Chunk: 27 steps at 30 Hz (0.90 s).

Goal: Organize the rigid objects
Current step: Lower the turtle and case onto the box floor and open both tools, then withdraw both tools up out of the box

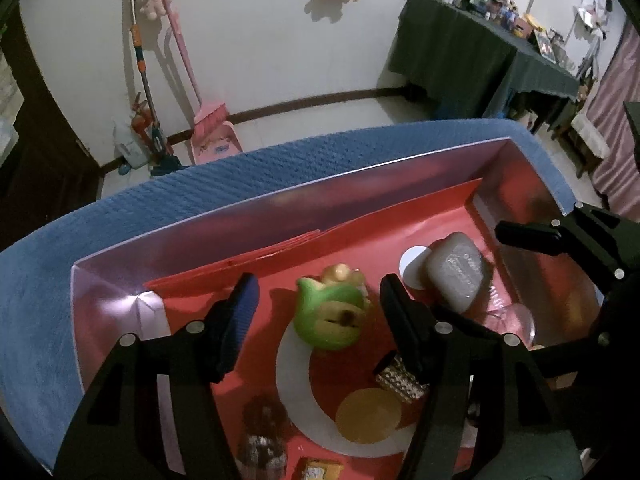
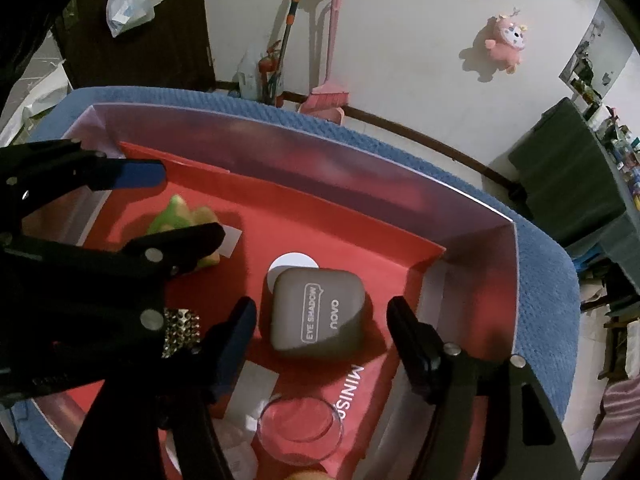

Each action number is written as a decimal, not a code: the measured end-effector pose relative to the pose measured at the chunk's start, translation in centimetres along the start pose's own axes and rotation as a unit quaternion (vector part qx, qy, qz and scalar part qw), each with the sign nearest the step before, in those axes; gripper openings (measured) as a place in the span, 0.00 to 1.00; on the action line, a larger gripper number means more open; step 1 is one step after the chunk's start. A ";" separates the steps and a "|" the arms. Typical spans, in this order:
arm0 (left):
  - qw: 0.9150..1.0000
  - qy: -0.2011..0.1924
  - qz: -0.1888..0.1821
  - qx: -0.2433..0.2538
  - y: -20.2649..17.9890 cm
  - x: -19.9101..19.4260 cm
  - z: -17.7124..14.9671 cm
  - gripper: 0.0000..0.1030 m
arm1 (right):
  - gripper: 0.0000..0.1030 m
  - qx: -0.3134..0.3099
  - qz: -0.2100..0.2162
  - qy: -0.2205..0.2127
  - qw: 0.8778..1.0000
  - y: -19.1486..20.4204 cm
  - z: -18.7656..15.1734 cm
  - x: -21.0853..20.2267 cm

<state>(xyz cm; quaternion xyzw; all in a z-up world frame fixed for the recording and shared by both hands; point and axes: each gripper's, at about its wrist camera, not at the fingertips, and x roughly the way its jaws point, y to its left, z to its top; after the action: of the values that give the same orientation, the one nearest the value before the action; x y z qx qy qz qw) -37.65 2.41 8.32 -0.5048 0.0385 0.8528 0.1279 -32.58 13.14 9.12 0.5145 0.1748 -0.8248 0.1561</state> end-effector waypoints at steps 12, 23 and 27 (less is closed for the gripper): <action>0.997 -0.071 -0.014 -0.035 1.0 -6.3 -2.6 0.70 | 0.84 0.005 -0.007 -0.047 0.999 0.7 -1.5 -4.8; 0.985 -0.166 0.018 -0.043 0.1 -11.1 -7.8 0.80 | 0.99 0.023 -0.028 -0.138 0.990 1.4 -6.1 -10.5; 0.978 -0.200 0.022 -0.057 0.6 -12.3 -9.8 0.87 | 1.00 0.040 -0.028 -0.178 0.983 1.5 -8.0 -12.0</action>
<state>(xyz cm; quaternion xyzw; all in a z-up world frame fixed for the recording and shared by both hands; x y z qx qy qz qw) -23.82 -2.33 14.15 -0.3299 -0.0257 0.9399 0.0848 -20.56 16.33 16.47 0.3600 0.1254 -0.9138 0.1404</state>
